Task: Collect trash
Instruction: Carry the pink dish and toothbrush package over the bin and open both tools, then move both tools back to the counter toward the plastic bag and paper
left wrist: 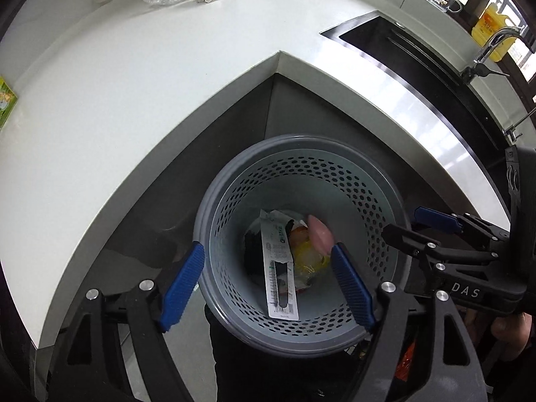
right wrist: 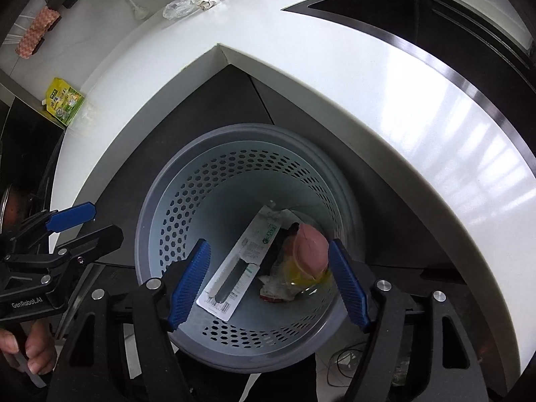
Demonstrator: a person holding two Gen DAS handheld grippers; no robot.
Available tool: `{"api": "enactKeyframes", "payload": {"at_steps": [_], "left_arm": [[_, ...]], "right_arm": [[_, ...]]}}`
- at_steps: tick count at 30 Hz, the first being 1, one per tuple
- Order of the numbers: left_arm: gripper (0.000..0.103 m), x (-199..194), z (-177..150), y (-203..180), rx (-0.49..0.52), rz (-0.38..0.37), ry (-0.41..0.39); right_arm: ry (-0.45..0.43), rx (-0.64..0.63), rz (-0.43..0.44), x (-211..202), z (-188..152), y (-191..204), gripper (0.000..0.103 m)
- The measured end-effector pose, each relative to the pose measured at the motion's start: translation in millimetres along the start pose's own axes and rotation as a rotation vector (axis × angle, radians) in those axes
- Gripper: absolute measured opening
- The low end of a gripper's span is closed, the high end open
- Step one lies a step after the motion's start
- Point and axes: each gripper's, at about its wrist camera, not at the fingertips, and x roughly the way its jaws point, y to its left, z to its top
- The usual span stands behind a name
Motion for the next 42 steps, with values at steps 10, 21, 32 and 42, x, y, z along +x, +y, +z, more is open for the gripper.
{"api": "enactKeyframes", "payload": {"at_steps": [10, 21, 32, 42], "left_arm": [[0.077, -22, 4, -2, -0.016, 0.018, -0.041], [0.079, -52, 24, 4, -0.020, 0.050, -0.119], [0.090, -66, 57, 43, -0.028, 0.100, -0.163], [0.095, -66, 118, 104, -0.019, 0.139, -0.208]], "right_arm": [[-0.007, -0.008, 0.023, -15, 0, 3, 0.070], [-0.067, -0.024, 0.038, -40, 19, 15, 0.070], [-0.114, 0.001, 0.034, -42, 66, 31, 0.071], [-0.167, 0.007, 0.012, -28, 126, 70, 0.071]]}}
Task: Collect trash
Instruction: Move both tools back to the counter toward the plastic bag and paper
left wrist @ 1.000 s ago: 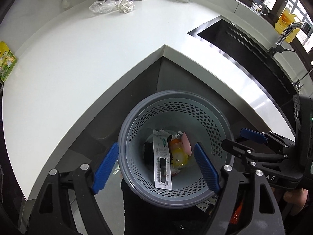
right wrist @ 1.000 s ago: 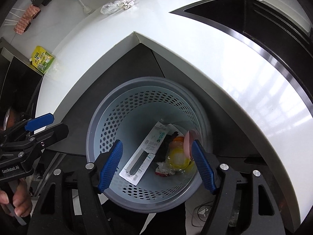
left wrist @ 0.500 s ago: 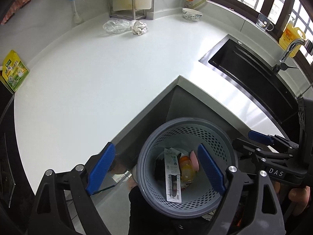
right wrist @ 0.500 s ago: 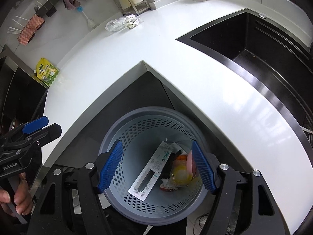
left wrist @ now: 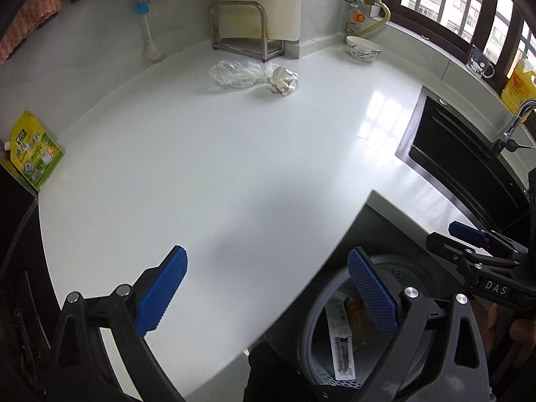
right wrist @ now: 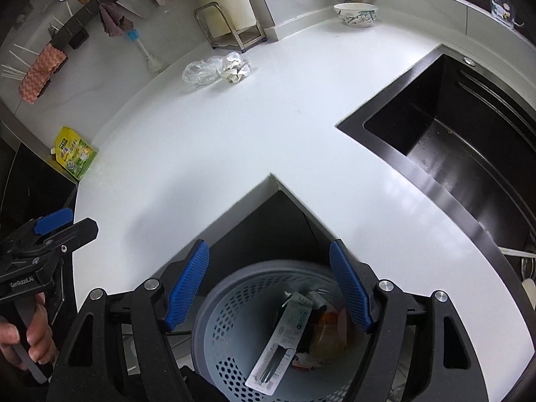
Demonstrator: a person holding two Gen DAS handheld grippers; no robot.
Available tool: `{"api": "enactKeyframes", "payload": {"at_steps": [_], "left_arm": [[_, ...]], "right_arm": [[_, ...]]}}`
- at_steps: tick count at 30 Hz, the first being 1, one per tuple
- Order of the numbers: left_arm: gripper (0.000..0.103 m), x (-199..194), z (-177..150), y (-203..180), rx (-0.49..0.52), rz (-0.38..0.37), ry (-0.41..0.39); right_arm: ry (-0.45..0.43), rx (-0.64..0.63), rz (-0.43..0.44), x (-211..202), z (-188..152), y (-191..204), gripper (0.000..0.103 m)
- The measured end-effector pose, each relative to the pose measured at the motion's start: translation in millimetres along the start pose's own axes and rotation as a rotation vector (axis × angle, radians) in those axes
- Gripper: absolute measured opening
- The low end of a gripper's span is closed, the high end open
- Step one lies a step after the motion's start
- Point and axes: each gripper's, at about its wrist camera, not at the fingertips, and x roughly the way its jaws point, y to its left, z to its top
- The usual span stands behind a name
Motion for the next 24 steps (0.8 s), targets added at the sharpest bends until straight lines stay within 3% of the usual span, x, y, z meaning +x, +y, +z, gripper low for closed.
{"api": "enactKeyframes", "payload": {"at_steps": [7, 15, 22, 24], "left_arm": [[0.096, 21, 53, 49, 0.010, 0.027, -0.070], [0.096, 65, 97, 97, -0.003, 0.017, -0.065], [0.096, 90, 126, 124, -0.018, -0.018, -0.067], [0.096, 98, 135, 128, -0.012, -0.026, -0.070]], "right_arm": [[-0.049, 0.041, -0.039, 26, 48, 24, 0.071], [-0.128, -0.009, -0.122, 59, 108, 54, 0.074], [-0.159, -0.025, -0.134, 94, 154, 64, 0.074], [-0.158, -0.032, -0.136, 106, 168, 68, 0.078]]}}
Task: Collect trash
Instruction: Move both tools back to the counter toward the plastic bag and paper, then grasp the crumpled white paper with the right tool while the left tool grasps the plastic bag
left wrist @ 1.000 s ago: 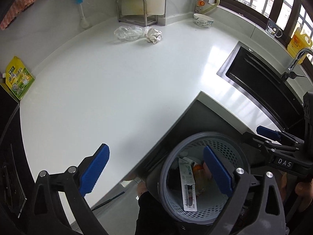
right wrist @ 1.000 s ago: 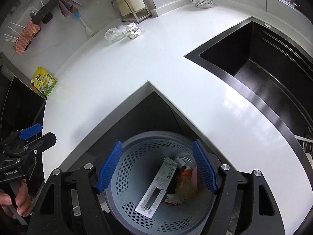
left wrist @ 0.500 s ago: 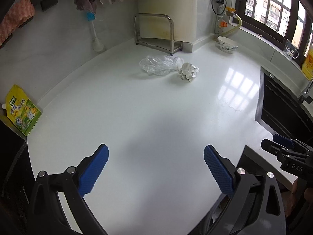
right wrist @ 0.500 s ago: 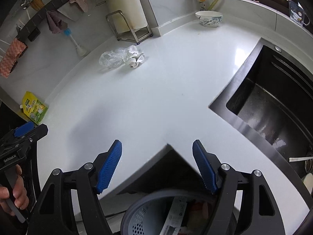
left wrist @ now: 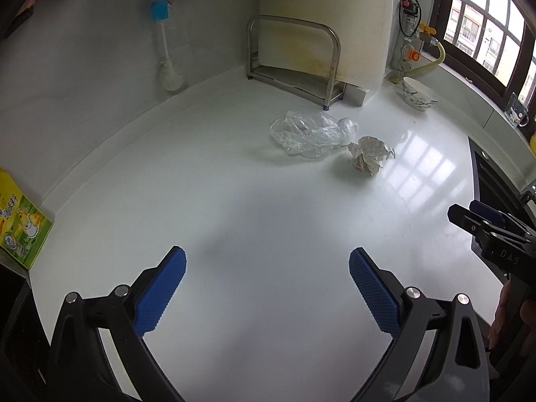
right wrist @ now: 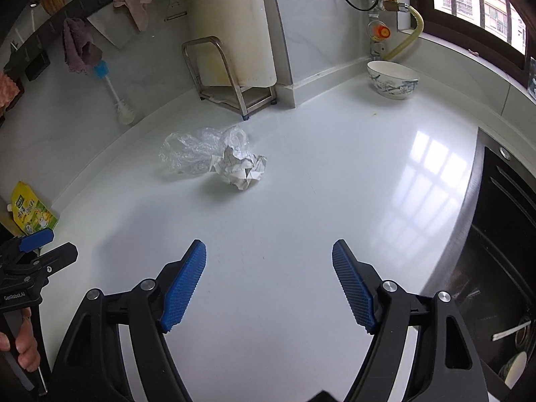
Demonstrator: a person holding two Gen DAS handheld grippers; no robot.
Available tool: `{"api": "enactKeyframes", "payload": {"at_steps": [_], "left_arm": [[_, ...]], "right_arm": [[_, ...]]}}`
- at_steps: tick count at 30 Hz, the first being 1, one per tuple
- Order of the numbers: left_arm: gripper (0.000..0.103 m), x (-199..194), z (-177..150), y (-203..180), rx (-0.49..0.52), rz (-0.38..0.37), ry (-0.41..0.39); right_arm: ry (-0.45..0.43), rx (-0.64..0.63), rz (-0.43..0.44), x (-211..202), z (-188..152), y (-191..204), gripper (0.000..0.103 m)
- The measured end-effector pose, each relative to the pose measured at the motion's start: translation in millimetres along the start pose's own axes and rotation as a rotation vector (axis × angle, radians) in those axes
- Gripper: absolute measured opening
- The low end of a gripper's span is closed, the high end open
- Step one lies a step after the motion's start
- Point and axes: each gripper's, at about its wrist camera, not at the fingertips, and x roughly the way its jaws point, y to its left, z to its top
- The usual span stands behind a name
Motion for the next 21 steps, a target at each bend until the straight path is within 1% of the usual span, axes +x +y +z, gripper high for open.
{"api": "enactKeyframes", "payload": {"at_steps": [4, 9, 11, 16, 21], "left_arm": [[0.096, 17, 17, 5, 0.003, -0.017, -0.008], [0.096, 32, 31, 11, -0.009, -0.038, -0.020], [0.096, 36, 35, 12, -0.018, -0.045, -0.029], [0.096, 48, 40, 14, -0.034, -0.062, -0.029], [0.096, 57, 41, 18, -0.040, -0.072, -0.024]], "right_arm": [[0.021, 0.006, 0.022, 26, 22, 8, 0.079], [0.009, -0.068, -0.003, 51, 46, 22, 0.079], [0.022, -0.089, 0.001, 62, 54, 25, 0.079], [0.038, -0.158, -0.002, 88, 64, 33, 0.079], [0.053, -0.225, -0.052, 110, 68, 37, 0.079]]}}
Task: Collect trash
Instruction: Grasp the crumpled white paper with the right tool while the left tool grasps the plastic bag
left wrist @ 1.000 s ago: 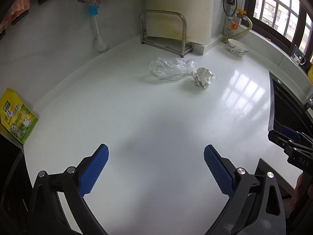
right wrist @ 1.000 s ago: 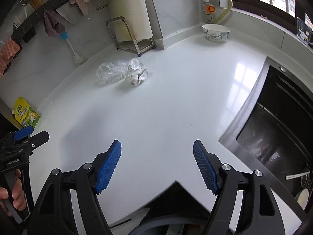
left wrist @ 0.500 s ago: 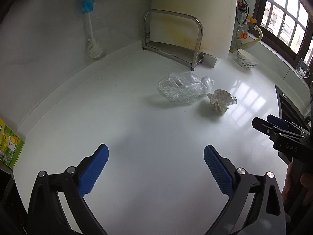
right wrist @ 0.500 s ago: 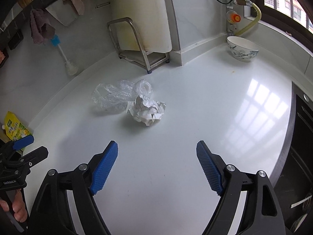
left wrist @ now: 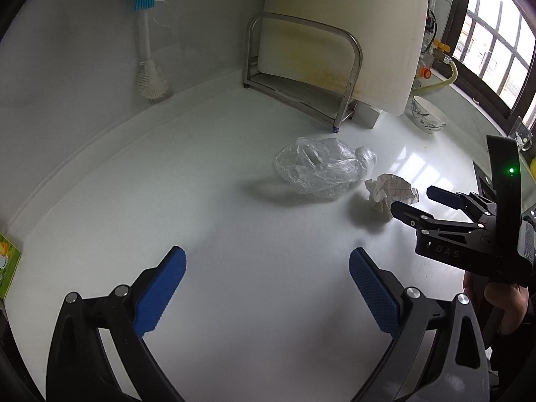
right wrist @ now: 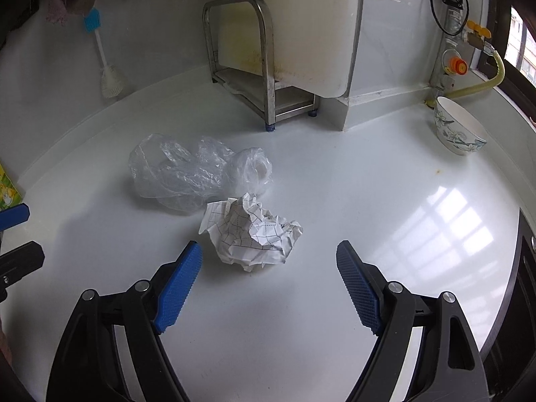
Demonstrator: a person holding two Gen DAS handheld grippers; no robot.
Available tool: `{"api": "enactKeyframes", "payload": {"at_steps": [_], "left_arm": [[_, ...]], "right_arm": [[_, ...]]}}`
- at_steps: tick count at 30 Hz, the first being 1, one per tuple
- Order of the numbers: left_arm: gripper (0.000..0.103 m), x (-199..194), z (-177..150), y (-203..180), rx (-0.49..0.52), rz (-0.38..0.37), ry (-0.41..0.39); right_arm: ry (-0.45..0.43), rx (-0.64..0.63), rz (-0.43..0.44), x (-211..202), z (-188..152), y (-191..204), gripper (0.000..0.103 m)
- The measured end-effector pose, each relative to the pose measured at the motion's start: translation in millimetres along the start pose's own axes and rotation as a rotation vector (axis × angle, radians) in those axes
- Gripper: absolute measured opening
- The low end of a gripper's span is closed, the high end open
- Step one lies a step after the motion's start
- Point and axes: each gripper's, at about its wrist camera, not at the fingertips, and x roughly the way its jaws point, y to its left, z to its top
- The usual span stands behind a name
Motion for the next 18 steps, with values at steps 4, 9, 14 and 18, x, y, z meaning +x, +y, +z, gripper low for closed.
{"api": "enactKeyframes", "payload": {"at_steps": [4, 9, 14, 18], "left_arm": [[0.096, 6, -1, 5, -0.011, -0.003, 0.012], [0.096, 9, -2, 7, -0.016, -0.002, 0.020], [0.096, 10, -2, 6, -0.013, -0.004, 0.020], [0.096, 12, -2, 2, 0.002, -0.011, 0.018]], "right_arm": [[0.008, -0.030, 0.008, 10, 3, 5, 0.079], [-0.005, -0.082, -0.043, 19, 7, 16, 0.077], [0.013, -0.090, -0.026, 23, 6, 19, 0.052], [0.007, -0.067, 0.001, 19, 7, 16, 0.034]]}}
